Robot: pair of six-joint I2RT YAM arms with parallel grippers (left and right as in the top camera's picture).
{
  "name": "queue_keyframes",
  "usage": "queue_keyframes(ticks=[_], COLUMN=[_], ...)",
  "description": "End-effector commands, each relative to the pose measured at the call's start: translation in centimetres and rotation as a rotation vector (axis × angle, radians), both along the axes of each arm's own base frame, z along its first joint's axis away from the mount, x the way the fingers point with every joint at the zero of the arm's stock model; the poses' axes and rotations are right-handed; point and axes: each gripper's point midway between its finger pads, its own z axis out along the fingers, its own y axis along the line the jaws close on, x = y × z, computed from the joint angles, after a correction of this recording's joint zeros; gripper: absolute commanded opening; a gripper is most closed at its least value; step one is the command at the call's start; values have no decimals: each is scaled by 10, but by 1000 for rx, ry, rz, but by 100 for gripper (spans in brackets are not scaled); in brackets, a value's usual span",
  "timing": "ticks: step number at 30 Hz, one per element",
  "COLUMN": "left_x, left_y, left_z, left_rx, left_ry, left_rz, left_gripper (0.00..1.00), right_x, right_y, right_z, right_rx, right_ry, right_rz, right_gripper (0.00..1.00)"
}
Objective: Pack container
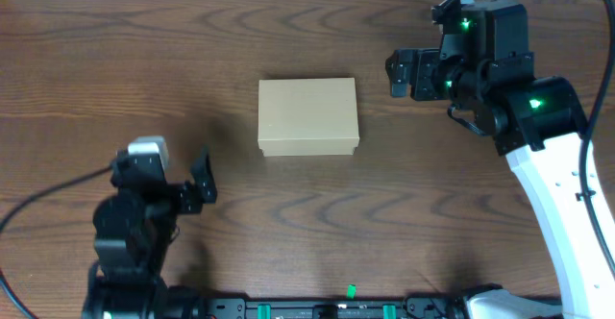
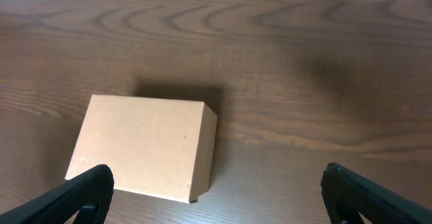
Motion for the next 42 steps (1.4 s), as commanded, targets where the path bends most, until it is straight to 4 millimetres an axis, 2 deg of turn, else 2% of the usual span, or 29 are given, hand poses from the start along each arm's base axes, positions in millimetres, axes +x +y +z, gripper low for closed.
queue_keyframes(ticks=[1,8,16,23,28,42], left_x=[-10,-21,-22,-15,-14,-14], left_y=[3,5,6,6,13,13], left_z=[-14,-54,-80,-105,-105,-105], left_rx=[-20,-23,-20,-19,0,-1], left_ry=[-31,-50,-50,-39,-43,-43], left_rz=[23,30,38,38,78,78], left_gripper=[95,95,95,95,95,95], right_x=[2,2,2,2,2,2], right_y=[-2,-2,-2,-2,-2,-2], right_z=[4,4,4,4,4,4], right_rx=[-5,-5,-5,-5,-5,-5], right_ry=[-13,-13,-13,-13,-13,-13], right_rz=[-7,-7,-7,-7,-7,-7], right_gripper=[99,99,99,99,99,99])
